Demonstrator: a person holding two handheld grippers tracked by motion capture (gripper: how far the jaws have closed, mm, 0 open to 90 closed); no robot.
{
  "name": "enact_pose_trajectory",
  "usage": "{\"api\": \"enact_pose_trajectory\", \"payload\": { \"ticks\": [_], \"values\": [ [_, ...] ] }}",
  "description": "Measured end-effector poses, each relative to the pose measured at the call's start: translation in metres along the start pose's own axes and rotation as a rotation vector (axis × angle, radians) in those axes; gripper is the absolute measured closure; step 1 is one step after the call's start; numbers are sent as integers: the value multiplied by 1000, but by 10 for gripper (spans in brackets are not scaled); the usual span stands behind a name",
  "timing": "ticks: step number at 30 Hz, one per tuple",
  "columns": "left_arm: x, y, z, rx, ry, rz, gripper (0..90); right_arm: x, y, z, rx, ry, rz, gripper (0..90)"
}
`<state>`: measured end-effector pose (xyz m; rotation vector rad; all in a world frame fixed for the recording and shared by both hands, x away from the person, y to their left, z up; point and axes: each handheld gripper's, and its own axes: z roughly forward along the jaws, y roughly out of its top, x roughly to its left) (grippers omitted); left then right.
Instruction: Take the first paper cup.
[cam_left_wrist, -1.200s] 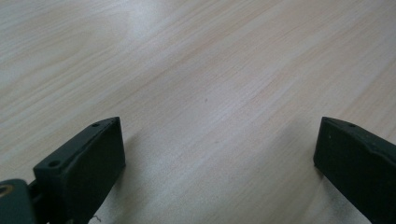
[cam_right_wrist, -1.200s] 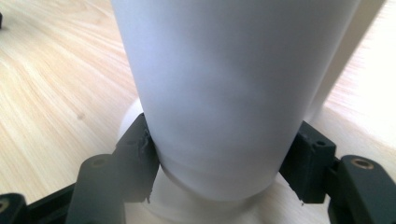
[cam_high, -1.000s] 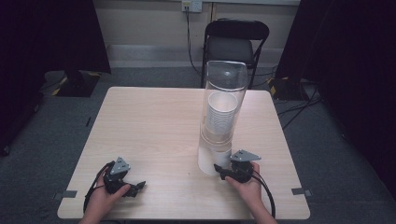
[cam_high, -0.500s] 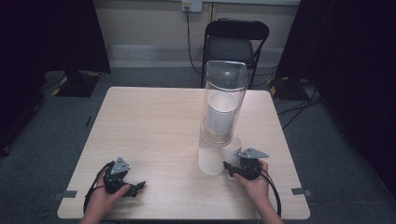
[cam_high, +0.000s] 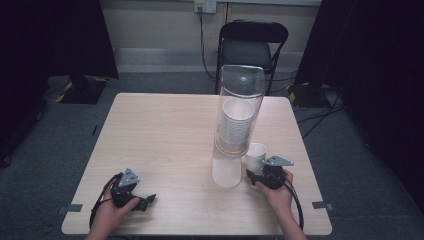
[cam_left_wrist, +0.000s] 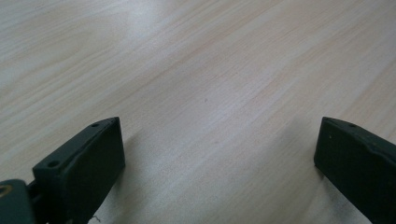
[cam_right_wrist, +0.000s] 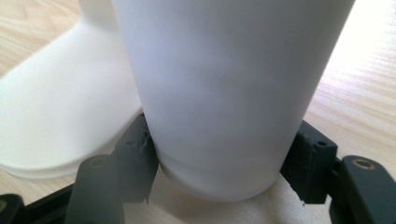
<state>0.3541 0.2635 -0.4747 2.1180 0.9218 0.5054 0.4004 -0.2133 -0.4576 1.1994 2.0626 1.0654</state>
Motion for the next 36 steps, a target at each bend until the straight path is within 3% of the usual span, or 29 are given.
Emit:
{"api": "enact_pose_trajectory", "payload": {
  "ticks": [3,36],
  "values": [
    [0,0,0,0,0,0,13,1,0,1,36,-15,-22,357],
    [0,0,0,2,5,-2,13,2,-4,-3,39,-18,-17,357]
  ]
}}
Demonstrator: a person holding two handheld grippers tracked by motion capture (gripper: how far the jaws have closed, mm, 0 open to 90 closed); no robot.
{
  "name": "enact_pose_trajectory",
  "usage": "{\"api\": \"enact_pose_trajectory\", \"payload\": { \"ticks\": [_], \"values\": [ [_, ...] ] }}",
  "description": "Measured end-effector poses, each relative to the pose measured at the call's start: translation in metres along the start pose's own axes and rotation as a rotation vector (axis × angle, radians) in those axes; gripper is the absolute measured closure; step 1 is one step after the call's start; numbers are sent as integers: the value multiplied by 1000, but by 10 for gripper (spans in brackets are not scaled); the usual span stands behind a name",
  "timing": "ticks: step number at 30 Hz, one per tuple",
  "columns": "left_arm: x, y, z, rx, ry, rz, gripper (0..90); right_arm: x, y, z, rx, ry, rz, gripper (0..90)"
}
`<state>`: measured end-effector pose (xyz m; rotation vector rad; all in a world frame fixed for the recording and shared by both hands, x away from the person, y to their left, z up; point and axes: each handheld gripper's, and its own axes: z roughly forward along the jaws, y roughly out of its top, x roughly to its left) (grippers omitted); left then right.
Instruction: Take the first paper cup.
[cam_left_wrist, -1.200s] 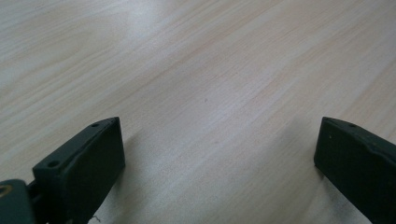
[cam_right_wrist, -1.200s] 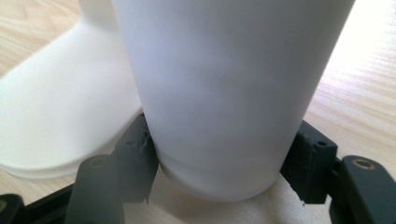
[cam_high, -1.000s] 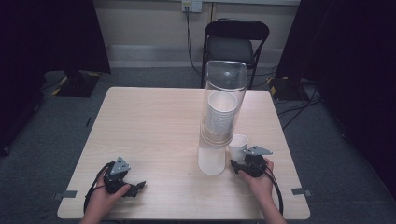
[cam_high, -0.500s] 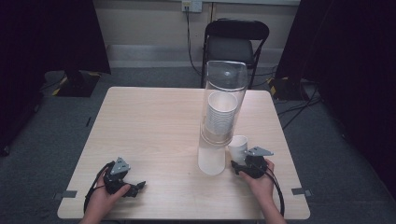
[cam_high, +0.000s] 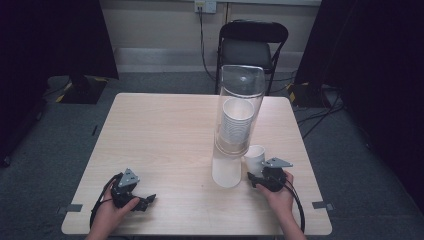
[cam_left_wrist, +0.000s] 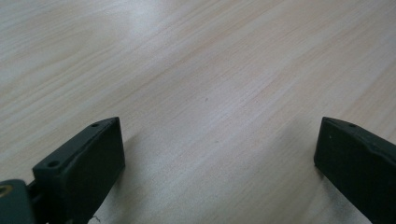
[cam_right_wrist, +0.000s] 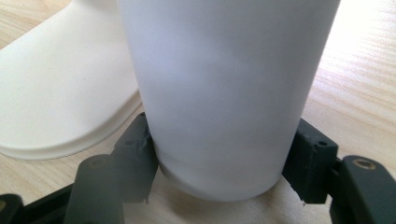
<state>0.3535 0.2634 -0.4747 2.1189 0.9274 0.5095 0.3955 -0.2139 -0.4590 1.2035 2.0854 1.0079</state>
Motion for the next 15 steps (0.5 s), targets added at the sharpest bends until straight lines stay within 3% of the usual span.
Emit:
{"api": "enact_pose_trajectory", "payload": {
  "ticks": [5,9,10,12,15],
  "values": [
    [0,0,0,0,0,0,13,0,-1,-2,-34,-13,1,362],
    [0,0,0,1,0,0,13,-3,-3,-7,-97,0,58,363],
    [0,0,0,1,0,0,13,-6,-6,-12,-127,12,102,364],
    [0,0,0,1,0,0,13,-7,-6,-15,-139,14,114,363],
    [0,0,-1,3,5,1,12,-7,-8,-32,-177,19,77,363]
  ]
}}
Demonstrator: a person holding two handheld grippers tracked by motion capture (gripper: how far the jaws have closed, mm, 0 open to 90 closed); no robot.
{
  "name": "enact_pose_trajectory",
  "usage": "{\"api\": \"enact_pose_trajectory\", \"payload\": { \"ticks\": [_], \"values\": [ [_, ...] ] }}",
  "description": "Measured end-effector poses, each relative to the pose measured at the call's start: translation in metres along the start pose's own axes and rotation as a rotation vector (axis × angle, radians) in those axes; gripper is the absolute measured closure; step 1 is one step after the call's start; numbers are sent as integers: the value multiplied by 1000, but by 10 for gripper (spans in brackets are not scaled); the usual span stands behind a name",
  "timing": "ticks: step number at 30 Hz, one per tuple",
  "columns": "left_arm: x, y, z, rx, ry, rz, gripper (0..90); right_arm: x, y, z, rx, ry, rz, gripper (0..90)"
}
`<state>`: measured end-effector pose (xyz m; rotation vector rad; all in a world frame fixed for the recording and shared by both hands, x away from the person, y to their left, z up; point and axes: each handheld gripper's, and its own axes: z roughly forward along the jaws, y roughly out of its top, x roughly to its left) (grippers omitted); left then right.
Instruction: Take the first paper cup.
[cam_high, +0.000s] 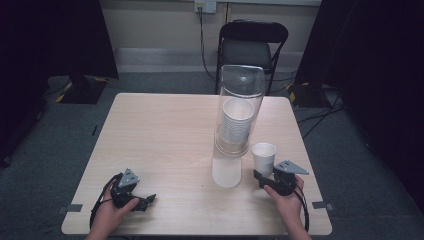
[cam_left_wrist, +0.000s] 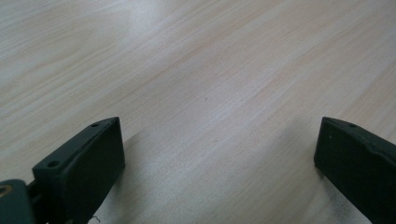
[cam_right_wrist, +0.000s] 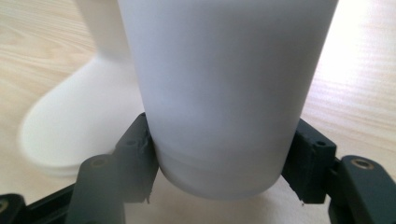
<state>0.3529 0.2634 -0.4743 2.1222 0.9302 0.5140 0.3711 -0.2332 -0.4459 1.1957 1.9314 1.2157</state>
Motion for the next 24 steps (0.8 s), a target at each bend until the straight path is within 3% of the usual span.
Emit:
{"api": "enact_pose_trajectory", "payload": {
  "ticks": [2,6,8,9,12,13,14,15,18,19,20,22,24],
  "values": [
    [0,0,-1,5,1,3,12,0,-1,-5,-5,6,-5,363],
    [-3,1,0,-12,9,-38,33,5,-7,-22,-17,54,-23,362],
    [-3,2,-1,-13,13,-26,143,10,-12,-26,-12,78,-31,362],
    [-5,7,-4,-28,0,-48,228,13,-14,-27,-18,94,-43,361],
    [-9,15,-7,-62,-8,-81,149,21,-17,-26,-11,125,-65,361],
    [-15,26,-14,-109,-36,-80,191,30,-18,-25,-5,147,-97,361],
    [-15,26,-14,-109,-36,-80,191,30,-18,-25,-5,147,-97,361],
    [-22,37,-23,-160,-60,-69,180,40,-17,-23,-8,183,-153,361],
    [-32,53,-33,-235,-137,-85,200,58,-17,-19,10,205,-249,360],
    [-32,53,-33,-235,-137,-85,276,58,-17,-19,10,205,-249,360],
    [-39,65,-36,-262,-216,-39,319,68,-16,-15,12,233,-286,360],
    [-50,76,-37,-247,-256,-3,311,78,-14,-12,2,255,-315,360],
    [-59,88,-38,-244,-290,-5,327,86,-12,-8,4,264,-359,360]
  ]
}}
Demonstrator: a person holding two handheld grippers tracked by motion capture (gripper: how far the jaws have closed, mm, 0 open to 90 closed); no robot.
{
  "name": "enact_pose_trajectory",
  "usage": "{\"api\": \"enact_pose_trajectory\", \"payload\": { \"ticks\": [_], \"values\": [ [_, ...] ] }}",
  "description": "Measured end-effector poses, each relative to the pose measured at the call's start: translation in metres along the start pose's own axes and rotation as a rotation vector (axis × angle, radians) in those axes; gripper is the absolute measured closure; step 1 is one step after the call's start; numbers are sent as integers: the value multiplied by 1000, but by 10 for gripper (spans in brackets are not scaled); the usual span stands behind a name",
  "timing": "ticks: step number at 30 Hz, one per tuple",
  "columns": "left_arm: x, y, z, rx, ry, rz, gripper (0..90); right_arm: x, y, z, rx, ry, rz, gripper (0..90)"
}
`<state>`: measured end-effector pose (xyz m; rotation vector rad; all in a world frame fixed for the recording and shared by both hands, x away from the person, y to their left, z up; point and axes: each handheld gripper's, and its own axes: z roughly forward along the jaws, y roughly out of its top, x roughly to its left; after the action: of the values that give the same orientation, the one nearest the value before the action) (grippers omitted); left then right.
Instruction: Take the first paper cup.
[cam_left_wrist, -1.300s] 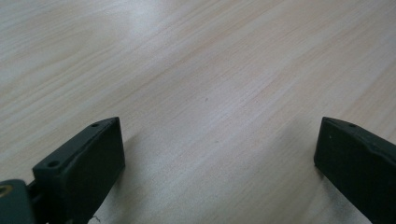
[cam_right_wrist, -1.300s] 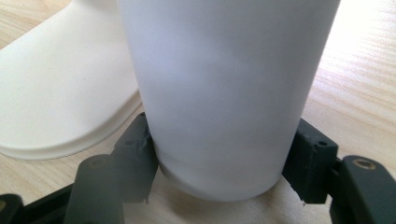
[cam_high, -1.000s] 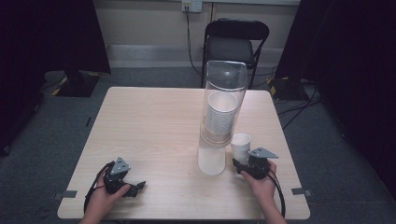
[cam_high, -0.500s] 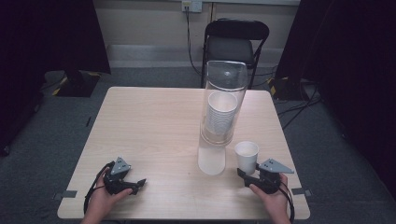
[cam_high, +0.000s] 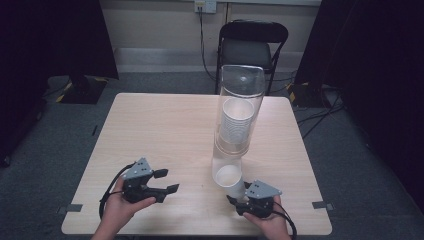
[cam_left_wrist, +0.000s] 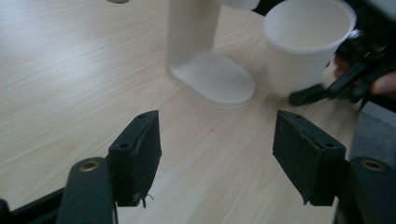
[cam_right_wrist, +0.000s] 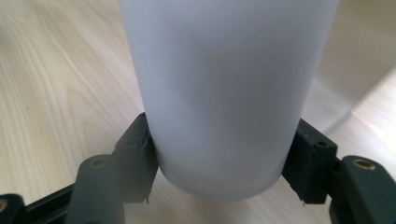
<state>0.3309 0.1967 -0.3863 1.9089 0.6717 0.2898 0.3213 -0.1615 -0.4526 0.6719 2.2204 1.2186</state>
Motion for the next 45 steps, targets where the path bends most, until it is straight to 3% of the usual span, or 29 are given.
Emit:
{"api": "enact_pose_trajectory", "payload": {
  "ticks": [3,4,7,9,11,12,13,15,16,17,21,22,23,26,29,30,31,33,36,37,38,40,41,43,44,45],
  "values": [
    [-6,12,3,-12,-48,-31,346,9,5,9,7,30,-47,359],
    [-10,22,6,4,-77,-95,347,12,6,12,9,43,-54,359],
    [-12,31,11,18,-69,-97,353,18,9,16,6,69,-73,359],
    [-11,36,20,57,-102,-151,377,23,13,20,-3,94,-88,359],
    [-12,37,23,68,-117,-159,404,23,14,22,-4,97,-88,359],
    [-12,37,27,89,-112,-164,421,24,16,23,-3,96,-98,358],
    [-11,37,33,111,-105,-198,440,25,17,26,-9,108,-99,358],
    [-10,37,36,116,-111,-219,456,26,18,27,-10,113,-102,358],
    [-9,37,41,127,-119,-251,486,28,20,29,-10,124,-115,358],
    [-9,37,41,127,-119,-251,523,28,20,29,-10,124,-115,358],
    [-4,35,52,184,-135,-328,645,32,26,33,-27,139,-121,357],
    [-4,35,52,184,-135,-328,707,32,26,33,-27,139,-121,357],
    [-3,36,53,198,-131,-341,707,32,27,34,-32,144,-126,357],
    [1,36,52,230,-125,-390,849,35,30,36,-32,149,-127,354],
    [6,36,53,254,-128,-423,867,35,30,36,-30,132,-137,342],
    [10,36,52,244,-120,-459,874,34,31,35,-27,127,-128,312],
    [13,36,50,241,-109,-468,875,32,31,35,-24,127,-102,279],
    [20,37,44,235,-113,-483,875,28,28,34,-9,110,-64,251],
    [27,38,38,248,-85,-488,874,21,24,32,6,101,-32,236],
    [34,37,33,267,-48,-495,874,15,20,30,14,85,-5,236],
    [34,37,33,267,-48,-495,874,15,20,30,14,85,-5,236],
    [49,34,25,279,5,-507,874,6,19,25,-5,57,34,223],
    [49,34,25,279,5,-507,874,6,19,25,-5,57,34,223],
    [60,33,20,281,47,-515,873,-1,20,21,-13,26,67,210],
    [67,33,16,286,87,-515,872,-7,20,19,-26,-1,112,182],
    [71,32,15,285,103,-518,872,-11,20,18,-28,3,135,178]
  ]
}}
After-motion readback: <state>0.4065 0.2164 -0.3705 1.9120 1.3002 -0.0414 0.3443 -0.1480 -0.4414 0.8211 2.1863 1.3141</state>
